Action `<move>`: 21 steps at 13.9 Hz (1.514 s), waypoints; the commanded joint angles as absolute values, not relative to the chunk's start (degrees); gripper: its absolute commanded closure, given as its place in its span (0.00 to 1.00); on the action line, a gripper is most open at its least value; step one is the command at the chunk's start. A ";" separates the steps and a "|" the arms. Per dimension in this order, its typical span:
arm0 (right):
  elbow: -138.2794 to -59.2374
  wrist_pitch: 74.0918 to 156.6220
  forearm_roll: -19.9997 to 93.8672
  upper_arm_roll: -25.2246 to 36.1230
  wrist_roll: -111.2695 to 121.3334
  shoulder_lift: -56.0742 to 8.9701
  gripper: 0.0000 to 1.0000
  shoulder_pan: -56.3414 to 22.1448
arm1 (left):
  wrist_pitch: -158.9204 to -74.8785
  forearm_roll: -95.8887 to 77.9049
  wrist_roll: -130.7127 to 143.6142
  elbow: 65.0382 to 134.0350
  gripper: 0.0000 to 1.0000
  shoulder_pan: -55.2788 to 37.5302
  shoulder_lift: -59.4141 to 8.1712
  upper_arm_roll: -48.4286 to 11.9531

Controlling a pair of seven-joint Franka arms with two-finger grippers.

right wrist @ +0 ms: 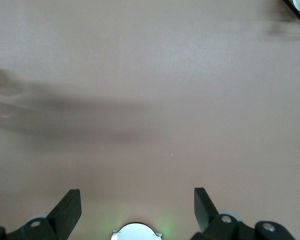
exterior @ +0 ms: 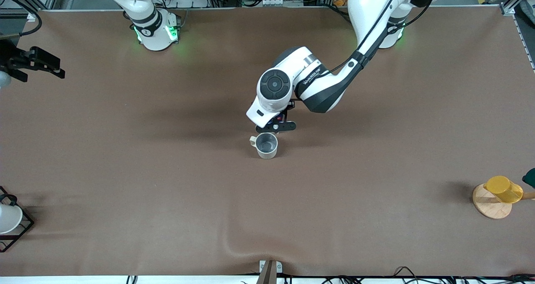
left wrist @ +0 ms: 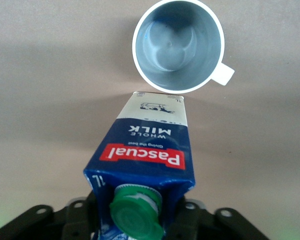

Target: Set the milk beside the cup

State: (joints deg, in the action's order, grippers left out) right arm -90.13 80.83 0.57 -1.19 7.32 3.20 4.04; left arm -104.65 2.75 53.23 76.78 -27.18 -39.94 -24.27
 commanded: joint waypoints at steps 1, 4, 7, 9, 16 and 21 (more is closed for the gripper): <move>-88.42 80.42 -0.62 -0.26 6.68 2.20 0.00 3.07 | -103.80 3.87 58.25 75.68 0.00 -27.69 -40.17 -23.91; -88.77 80.51 -0.62 -0.18 6.33 2.02 0.00 3.25 | -103.80 3.87 59.24 75.67 0.00 -27.25 -37.98 -23.99; -89.56 83.75 0.17 -0.26 4.84 1.93 0.00 3.34 | -103.71 3.25 59.33 75.67 0.00 -26.46 -34.47 -24.08; -89.74 84.11 0.35 -0.26 4.22 1.41 0.00 3.16 | -102.49 2.81 59.41 75.67 0.00 -24.36 -31.40 -24.08; -90.44 85.60 0.62 -0.62 1.32 0.44 0.00 2.64 | -88.07 10.89 57.31 77.86 0.00 -13.46 -21.02 -24.26; -91.05 85.16 0.53 -0.62 1.32 0.44 0.00 2.29 | -87.72 10.46 43.34 79.54 0.00 -3.78 -19.16 -24.52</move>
State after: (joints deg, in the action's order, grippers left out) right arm -90.46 85.11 0.23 -0.94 2.56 0.06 3.07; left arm -87.81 10.03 46.81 77.52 -5.79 -21.37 -23.80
